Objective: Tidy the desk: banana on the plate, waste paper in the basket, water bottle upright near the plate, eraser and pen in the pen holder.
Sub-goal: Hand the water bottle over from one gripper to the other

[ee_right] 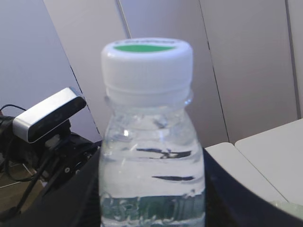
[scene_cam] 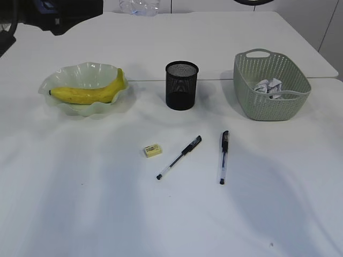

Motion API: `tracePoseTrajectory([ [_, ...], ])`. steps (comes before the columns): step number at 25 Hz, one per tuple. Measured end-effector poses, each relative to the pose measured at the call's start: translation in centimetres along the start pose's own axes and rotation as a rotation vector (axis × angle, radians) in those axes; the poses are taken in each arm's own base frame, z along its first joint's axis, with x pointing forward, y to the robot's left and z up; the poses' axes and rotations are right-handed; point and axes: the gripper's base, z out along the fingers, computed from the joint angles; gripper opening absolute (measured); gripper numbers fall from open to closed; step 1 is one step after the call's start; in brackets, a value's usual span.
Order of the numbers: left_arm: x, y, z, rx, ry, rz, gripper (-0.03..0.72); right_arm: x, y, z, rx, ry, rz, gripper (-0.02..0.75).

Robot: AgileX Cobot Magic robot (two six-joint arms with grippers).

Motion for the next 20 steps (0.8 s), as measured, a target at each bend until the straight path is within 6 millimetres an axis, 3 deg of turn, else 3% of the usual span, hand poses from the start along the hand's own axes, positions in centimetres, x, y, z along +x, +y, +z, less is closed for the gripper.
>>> tracePoseTrajectory([
  [11,-1.2,-0.9,2.0,0.062,-0.032,0.023,0.591,0.4,-0.2,0.0,0.019,0.047,-0.039,0.354],
  [20,-1.0,-1.0,2.3,0.071,-0.029,0.02,0.591,0.3,0.3,0.4,0.023,0.073,-0.063,0.354],
])
